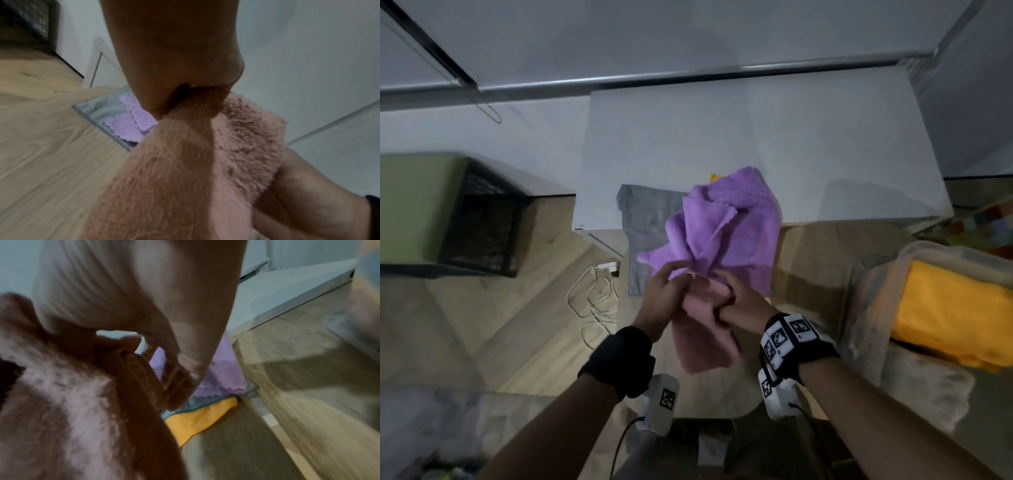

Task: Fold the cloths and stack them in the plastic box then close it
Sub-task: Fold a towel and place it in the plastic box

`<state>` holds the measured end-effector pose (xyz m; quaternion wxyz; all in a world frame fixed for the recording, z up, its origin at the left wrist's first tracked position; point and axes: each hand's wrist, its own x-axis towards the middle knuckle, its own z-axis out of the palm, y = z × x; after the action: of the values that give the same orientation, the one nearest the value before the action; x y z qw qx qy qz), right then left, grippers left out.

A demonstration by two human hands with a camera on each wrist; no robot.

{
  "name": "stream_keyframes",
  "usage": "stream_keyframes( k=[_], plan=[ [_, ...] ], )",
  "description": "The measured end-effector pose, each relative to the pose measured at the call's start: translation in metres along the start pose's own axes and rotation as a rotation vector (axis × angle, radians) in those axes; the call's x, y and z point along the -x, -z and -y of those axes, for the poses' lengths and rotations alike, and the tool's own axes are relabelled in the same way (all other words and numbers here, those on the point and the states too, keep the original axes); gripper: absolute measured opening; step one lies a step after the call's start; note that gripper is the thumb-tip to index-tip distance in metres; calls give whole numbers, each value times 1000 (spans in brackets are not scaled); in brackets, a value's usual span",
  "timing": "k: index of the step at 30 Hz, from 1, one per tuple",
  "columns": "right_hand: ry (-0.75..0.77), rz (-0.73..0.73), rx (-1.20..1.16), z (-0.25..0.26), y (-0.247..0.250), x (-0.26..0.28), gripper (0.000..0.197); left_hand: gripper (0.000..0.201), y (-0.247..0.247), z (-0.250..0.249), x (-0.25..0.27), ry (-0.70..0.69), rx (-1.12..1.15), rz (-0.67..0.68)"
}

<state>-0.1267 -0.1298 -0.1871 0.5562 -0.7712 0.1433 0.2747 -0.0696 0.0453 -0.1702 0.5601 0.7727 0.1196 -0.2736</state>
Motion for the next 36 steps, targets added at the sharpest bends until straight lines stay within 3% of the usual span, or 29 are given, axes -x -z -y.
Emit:
stream_keyframes(
  k=[3,5,7,10,12,14,16,18,21,25,28,31,33,36],
  plan=[
    [65,8,78,15,-15,5,21,25,4,5,18,27,-22,104],
    [-8,-65,-32,14,-26,8,7,15,11,13,25,-3,-131,78],
    [-57,-100,-74,14,-33,11,7,25,19,24,31,-50,-260,47],
    [-98,-53,-210,24,-39,21,37,39,31,37,38,-56,-358,27],
    [-119,33,-305,26,-45,26,31,39,36,45,41,-60,-401,35],
    [-71,81,-185,22,-51,28,27,41,41,52,43,-71,-430,57],
    [26,31,-15,16,-57,25,37,43,43,54,46,-84,-417,71],
    [85,-25,53,11,-61,21,26,33,45,54,49,-158,-446,69],
    [169,-131,50,20,-62,22,17,30,51,53,51,-301,-475,39],
    [200,-167,30,27,-67,15,23,31,49,39,57,-478,-506,11],
    [225,-178,-109,38,-70,13,19,36,46,25,60,-392,-425,-30],
    [204,-184,-150,45,-70,12,18,33,53,22,58,-315,-321,87],
    [169,-145,-152,49,-69,15,25,35,60,24,56,-260,-308,192],
    [145,-12,-177,55,-63,25,35,35,65,29,57,-191,-190,178]
  ],
)
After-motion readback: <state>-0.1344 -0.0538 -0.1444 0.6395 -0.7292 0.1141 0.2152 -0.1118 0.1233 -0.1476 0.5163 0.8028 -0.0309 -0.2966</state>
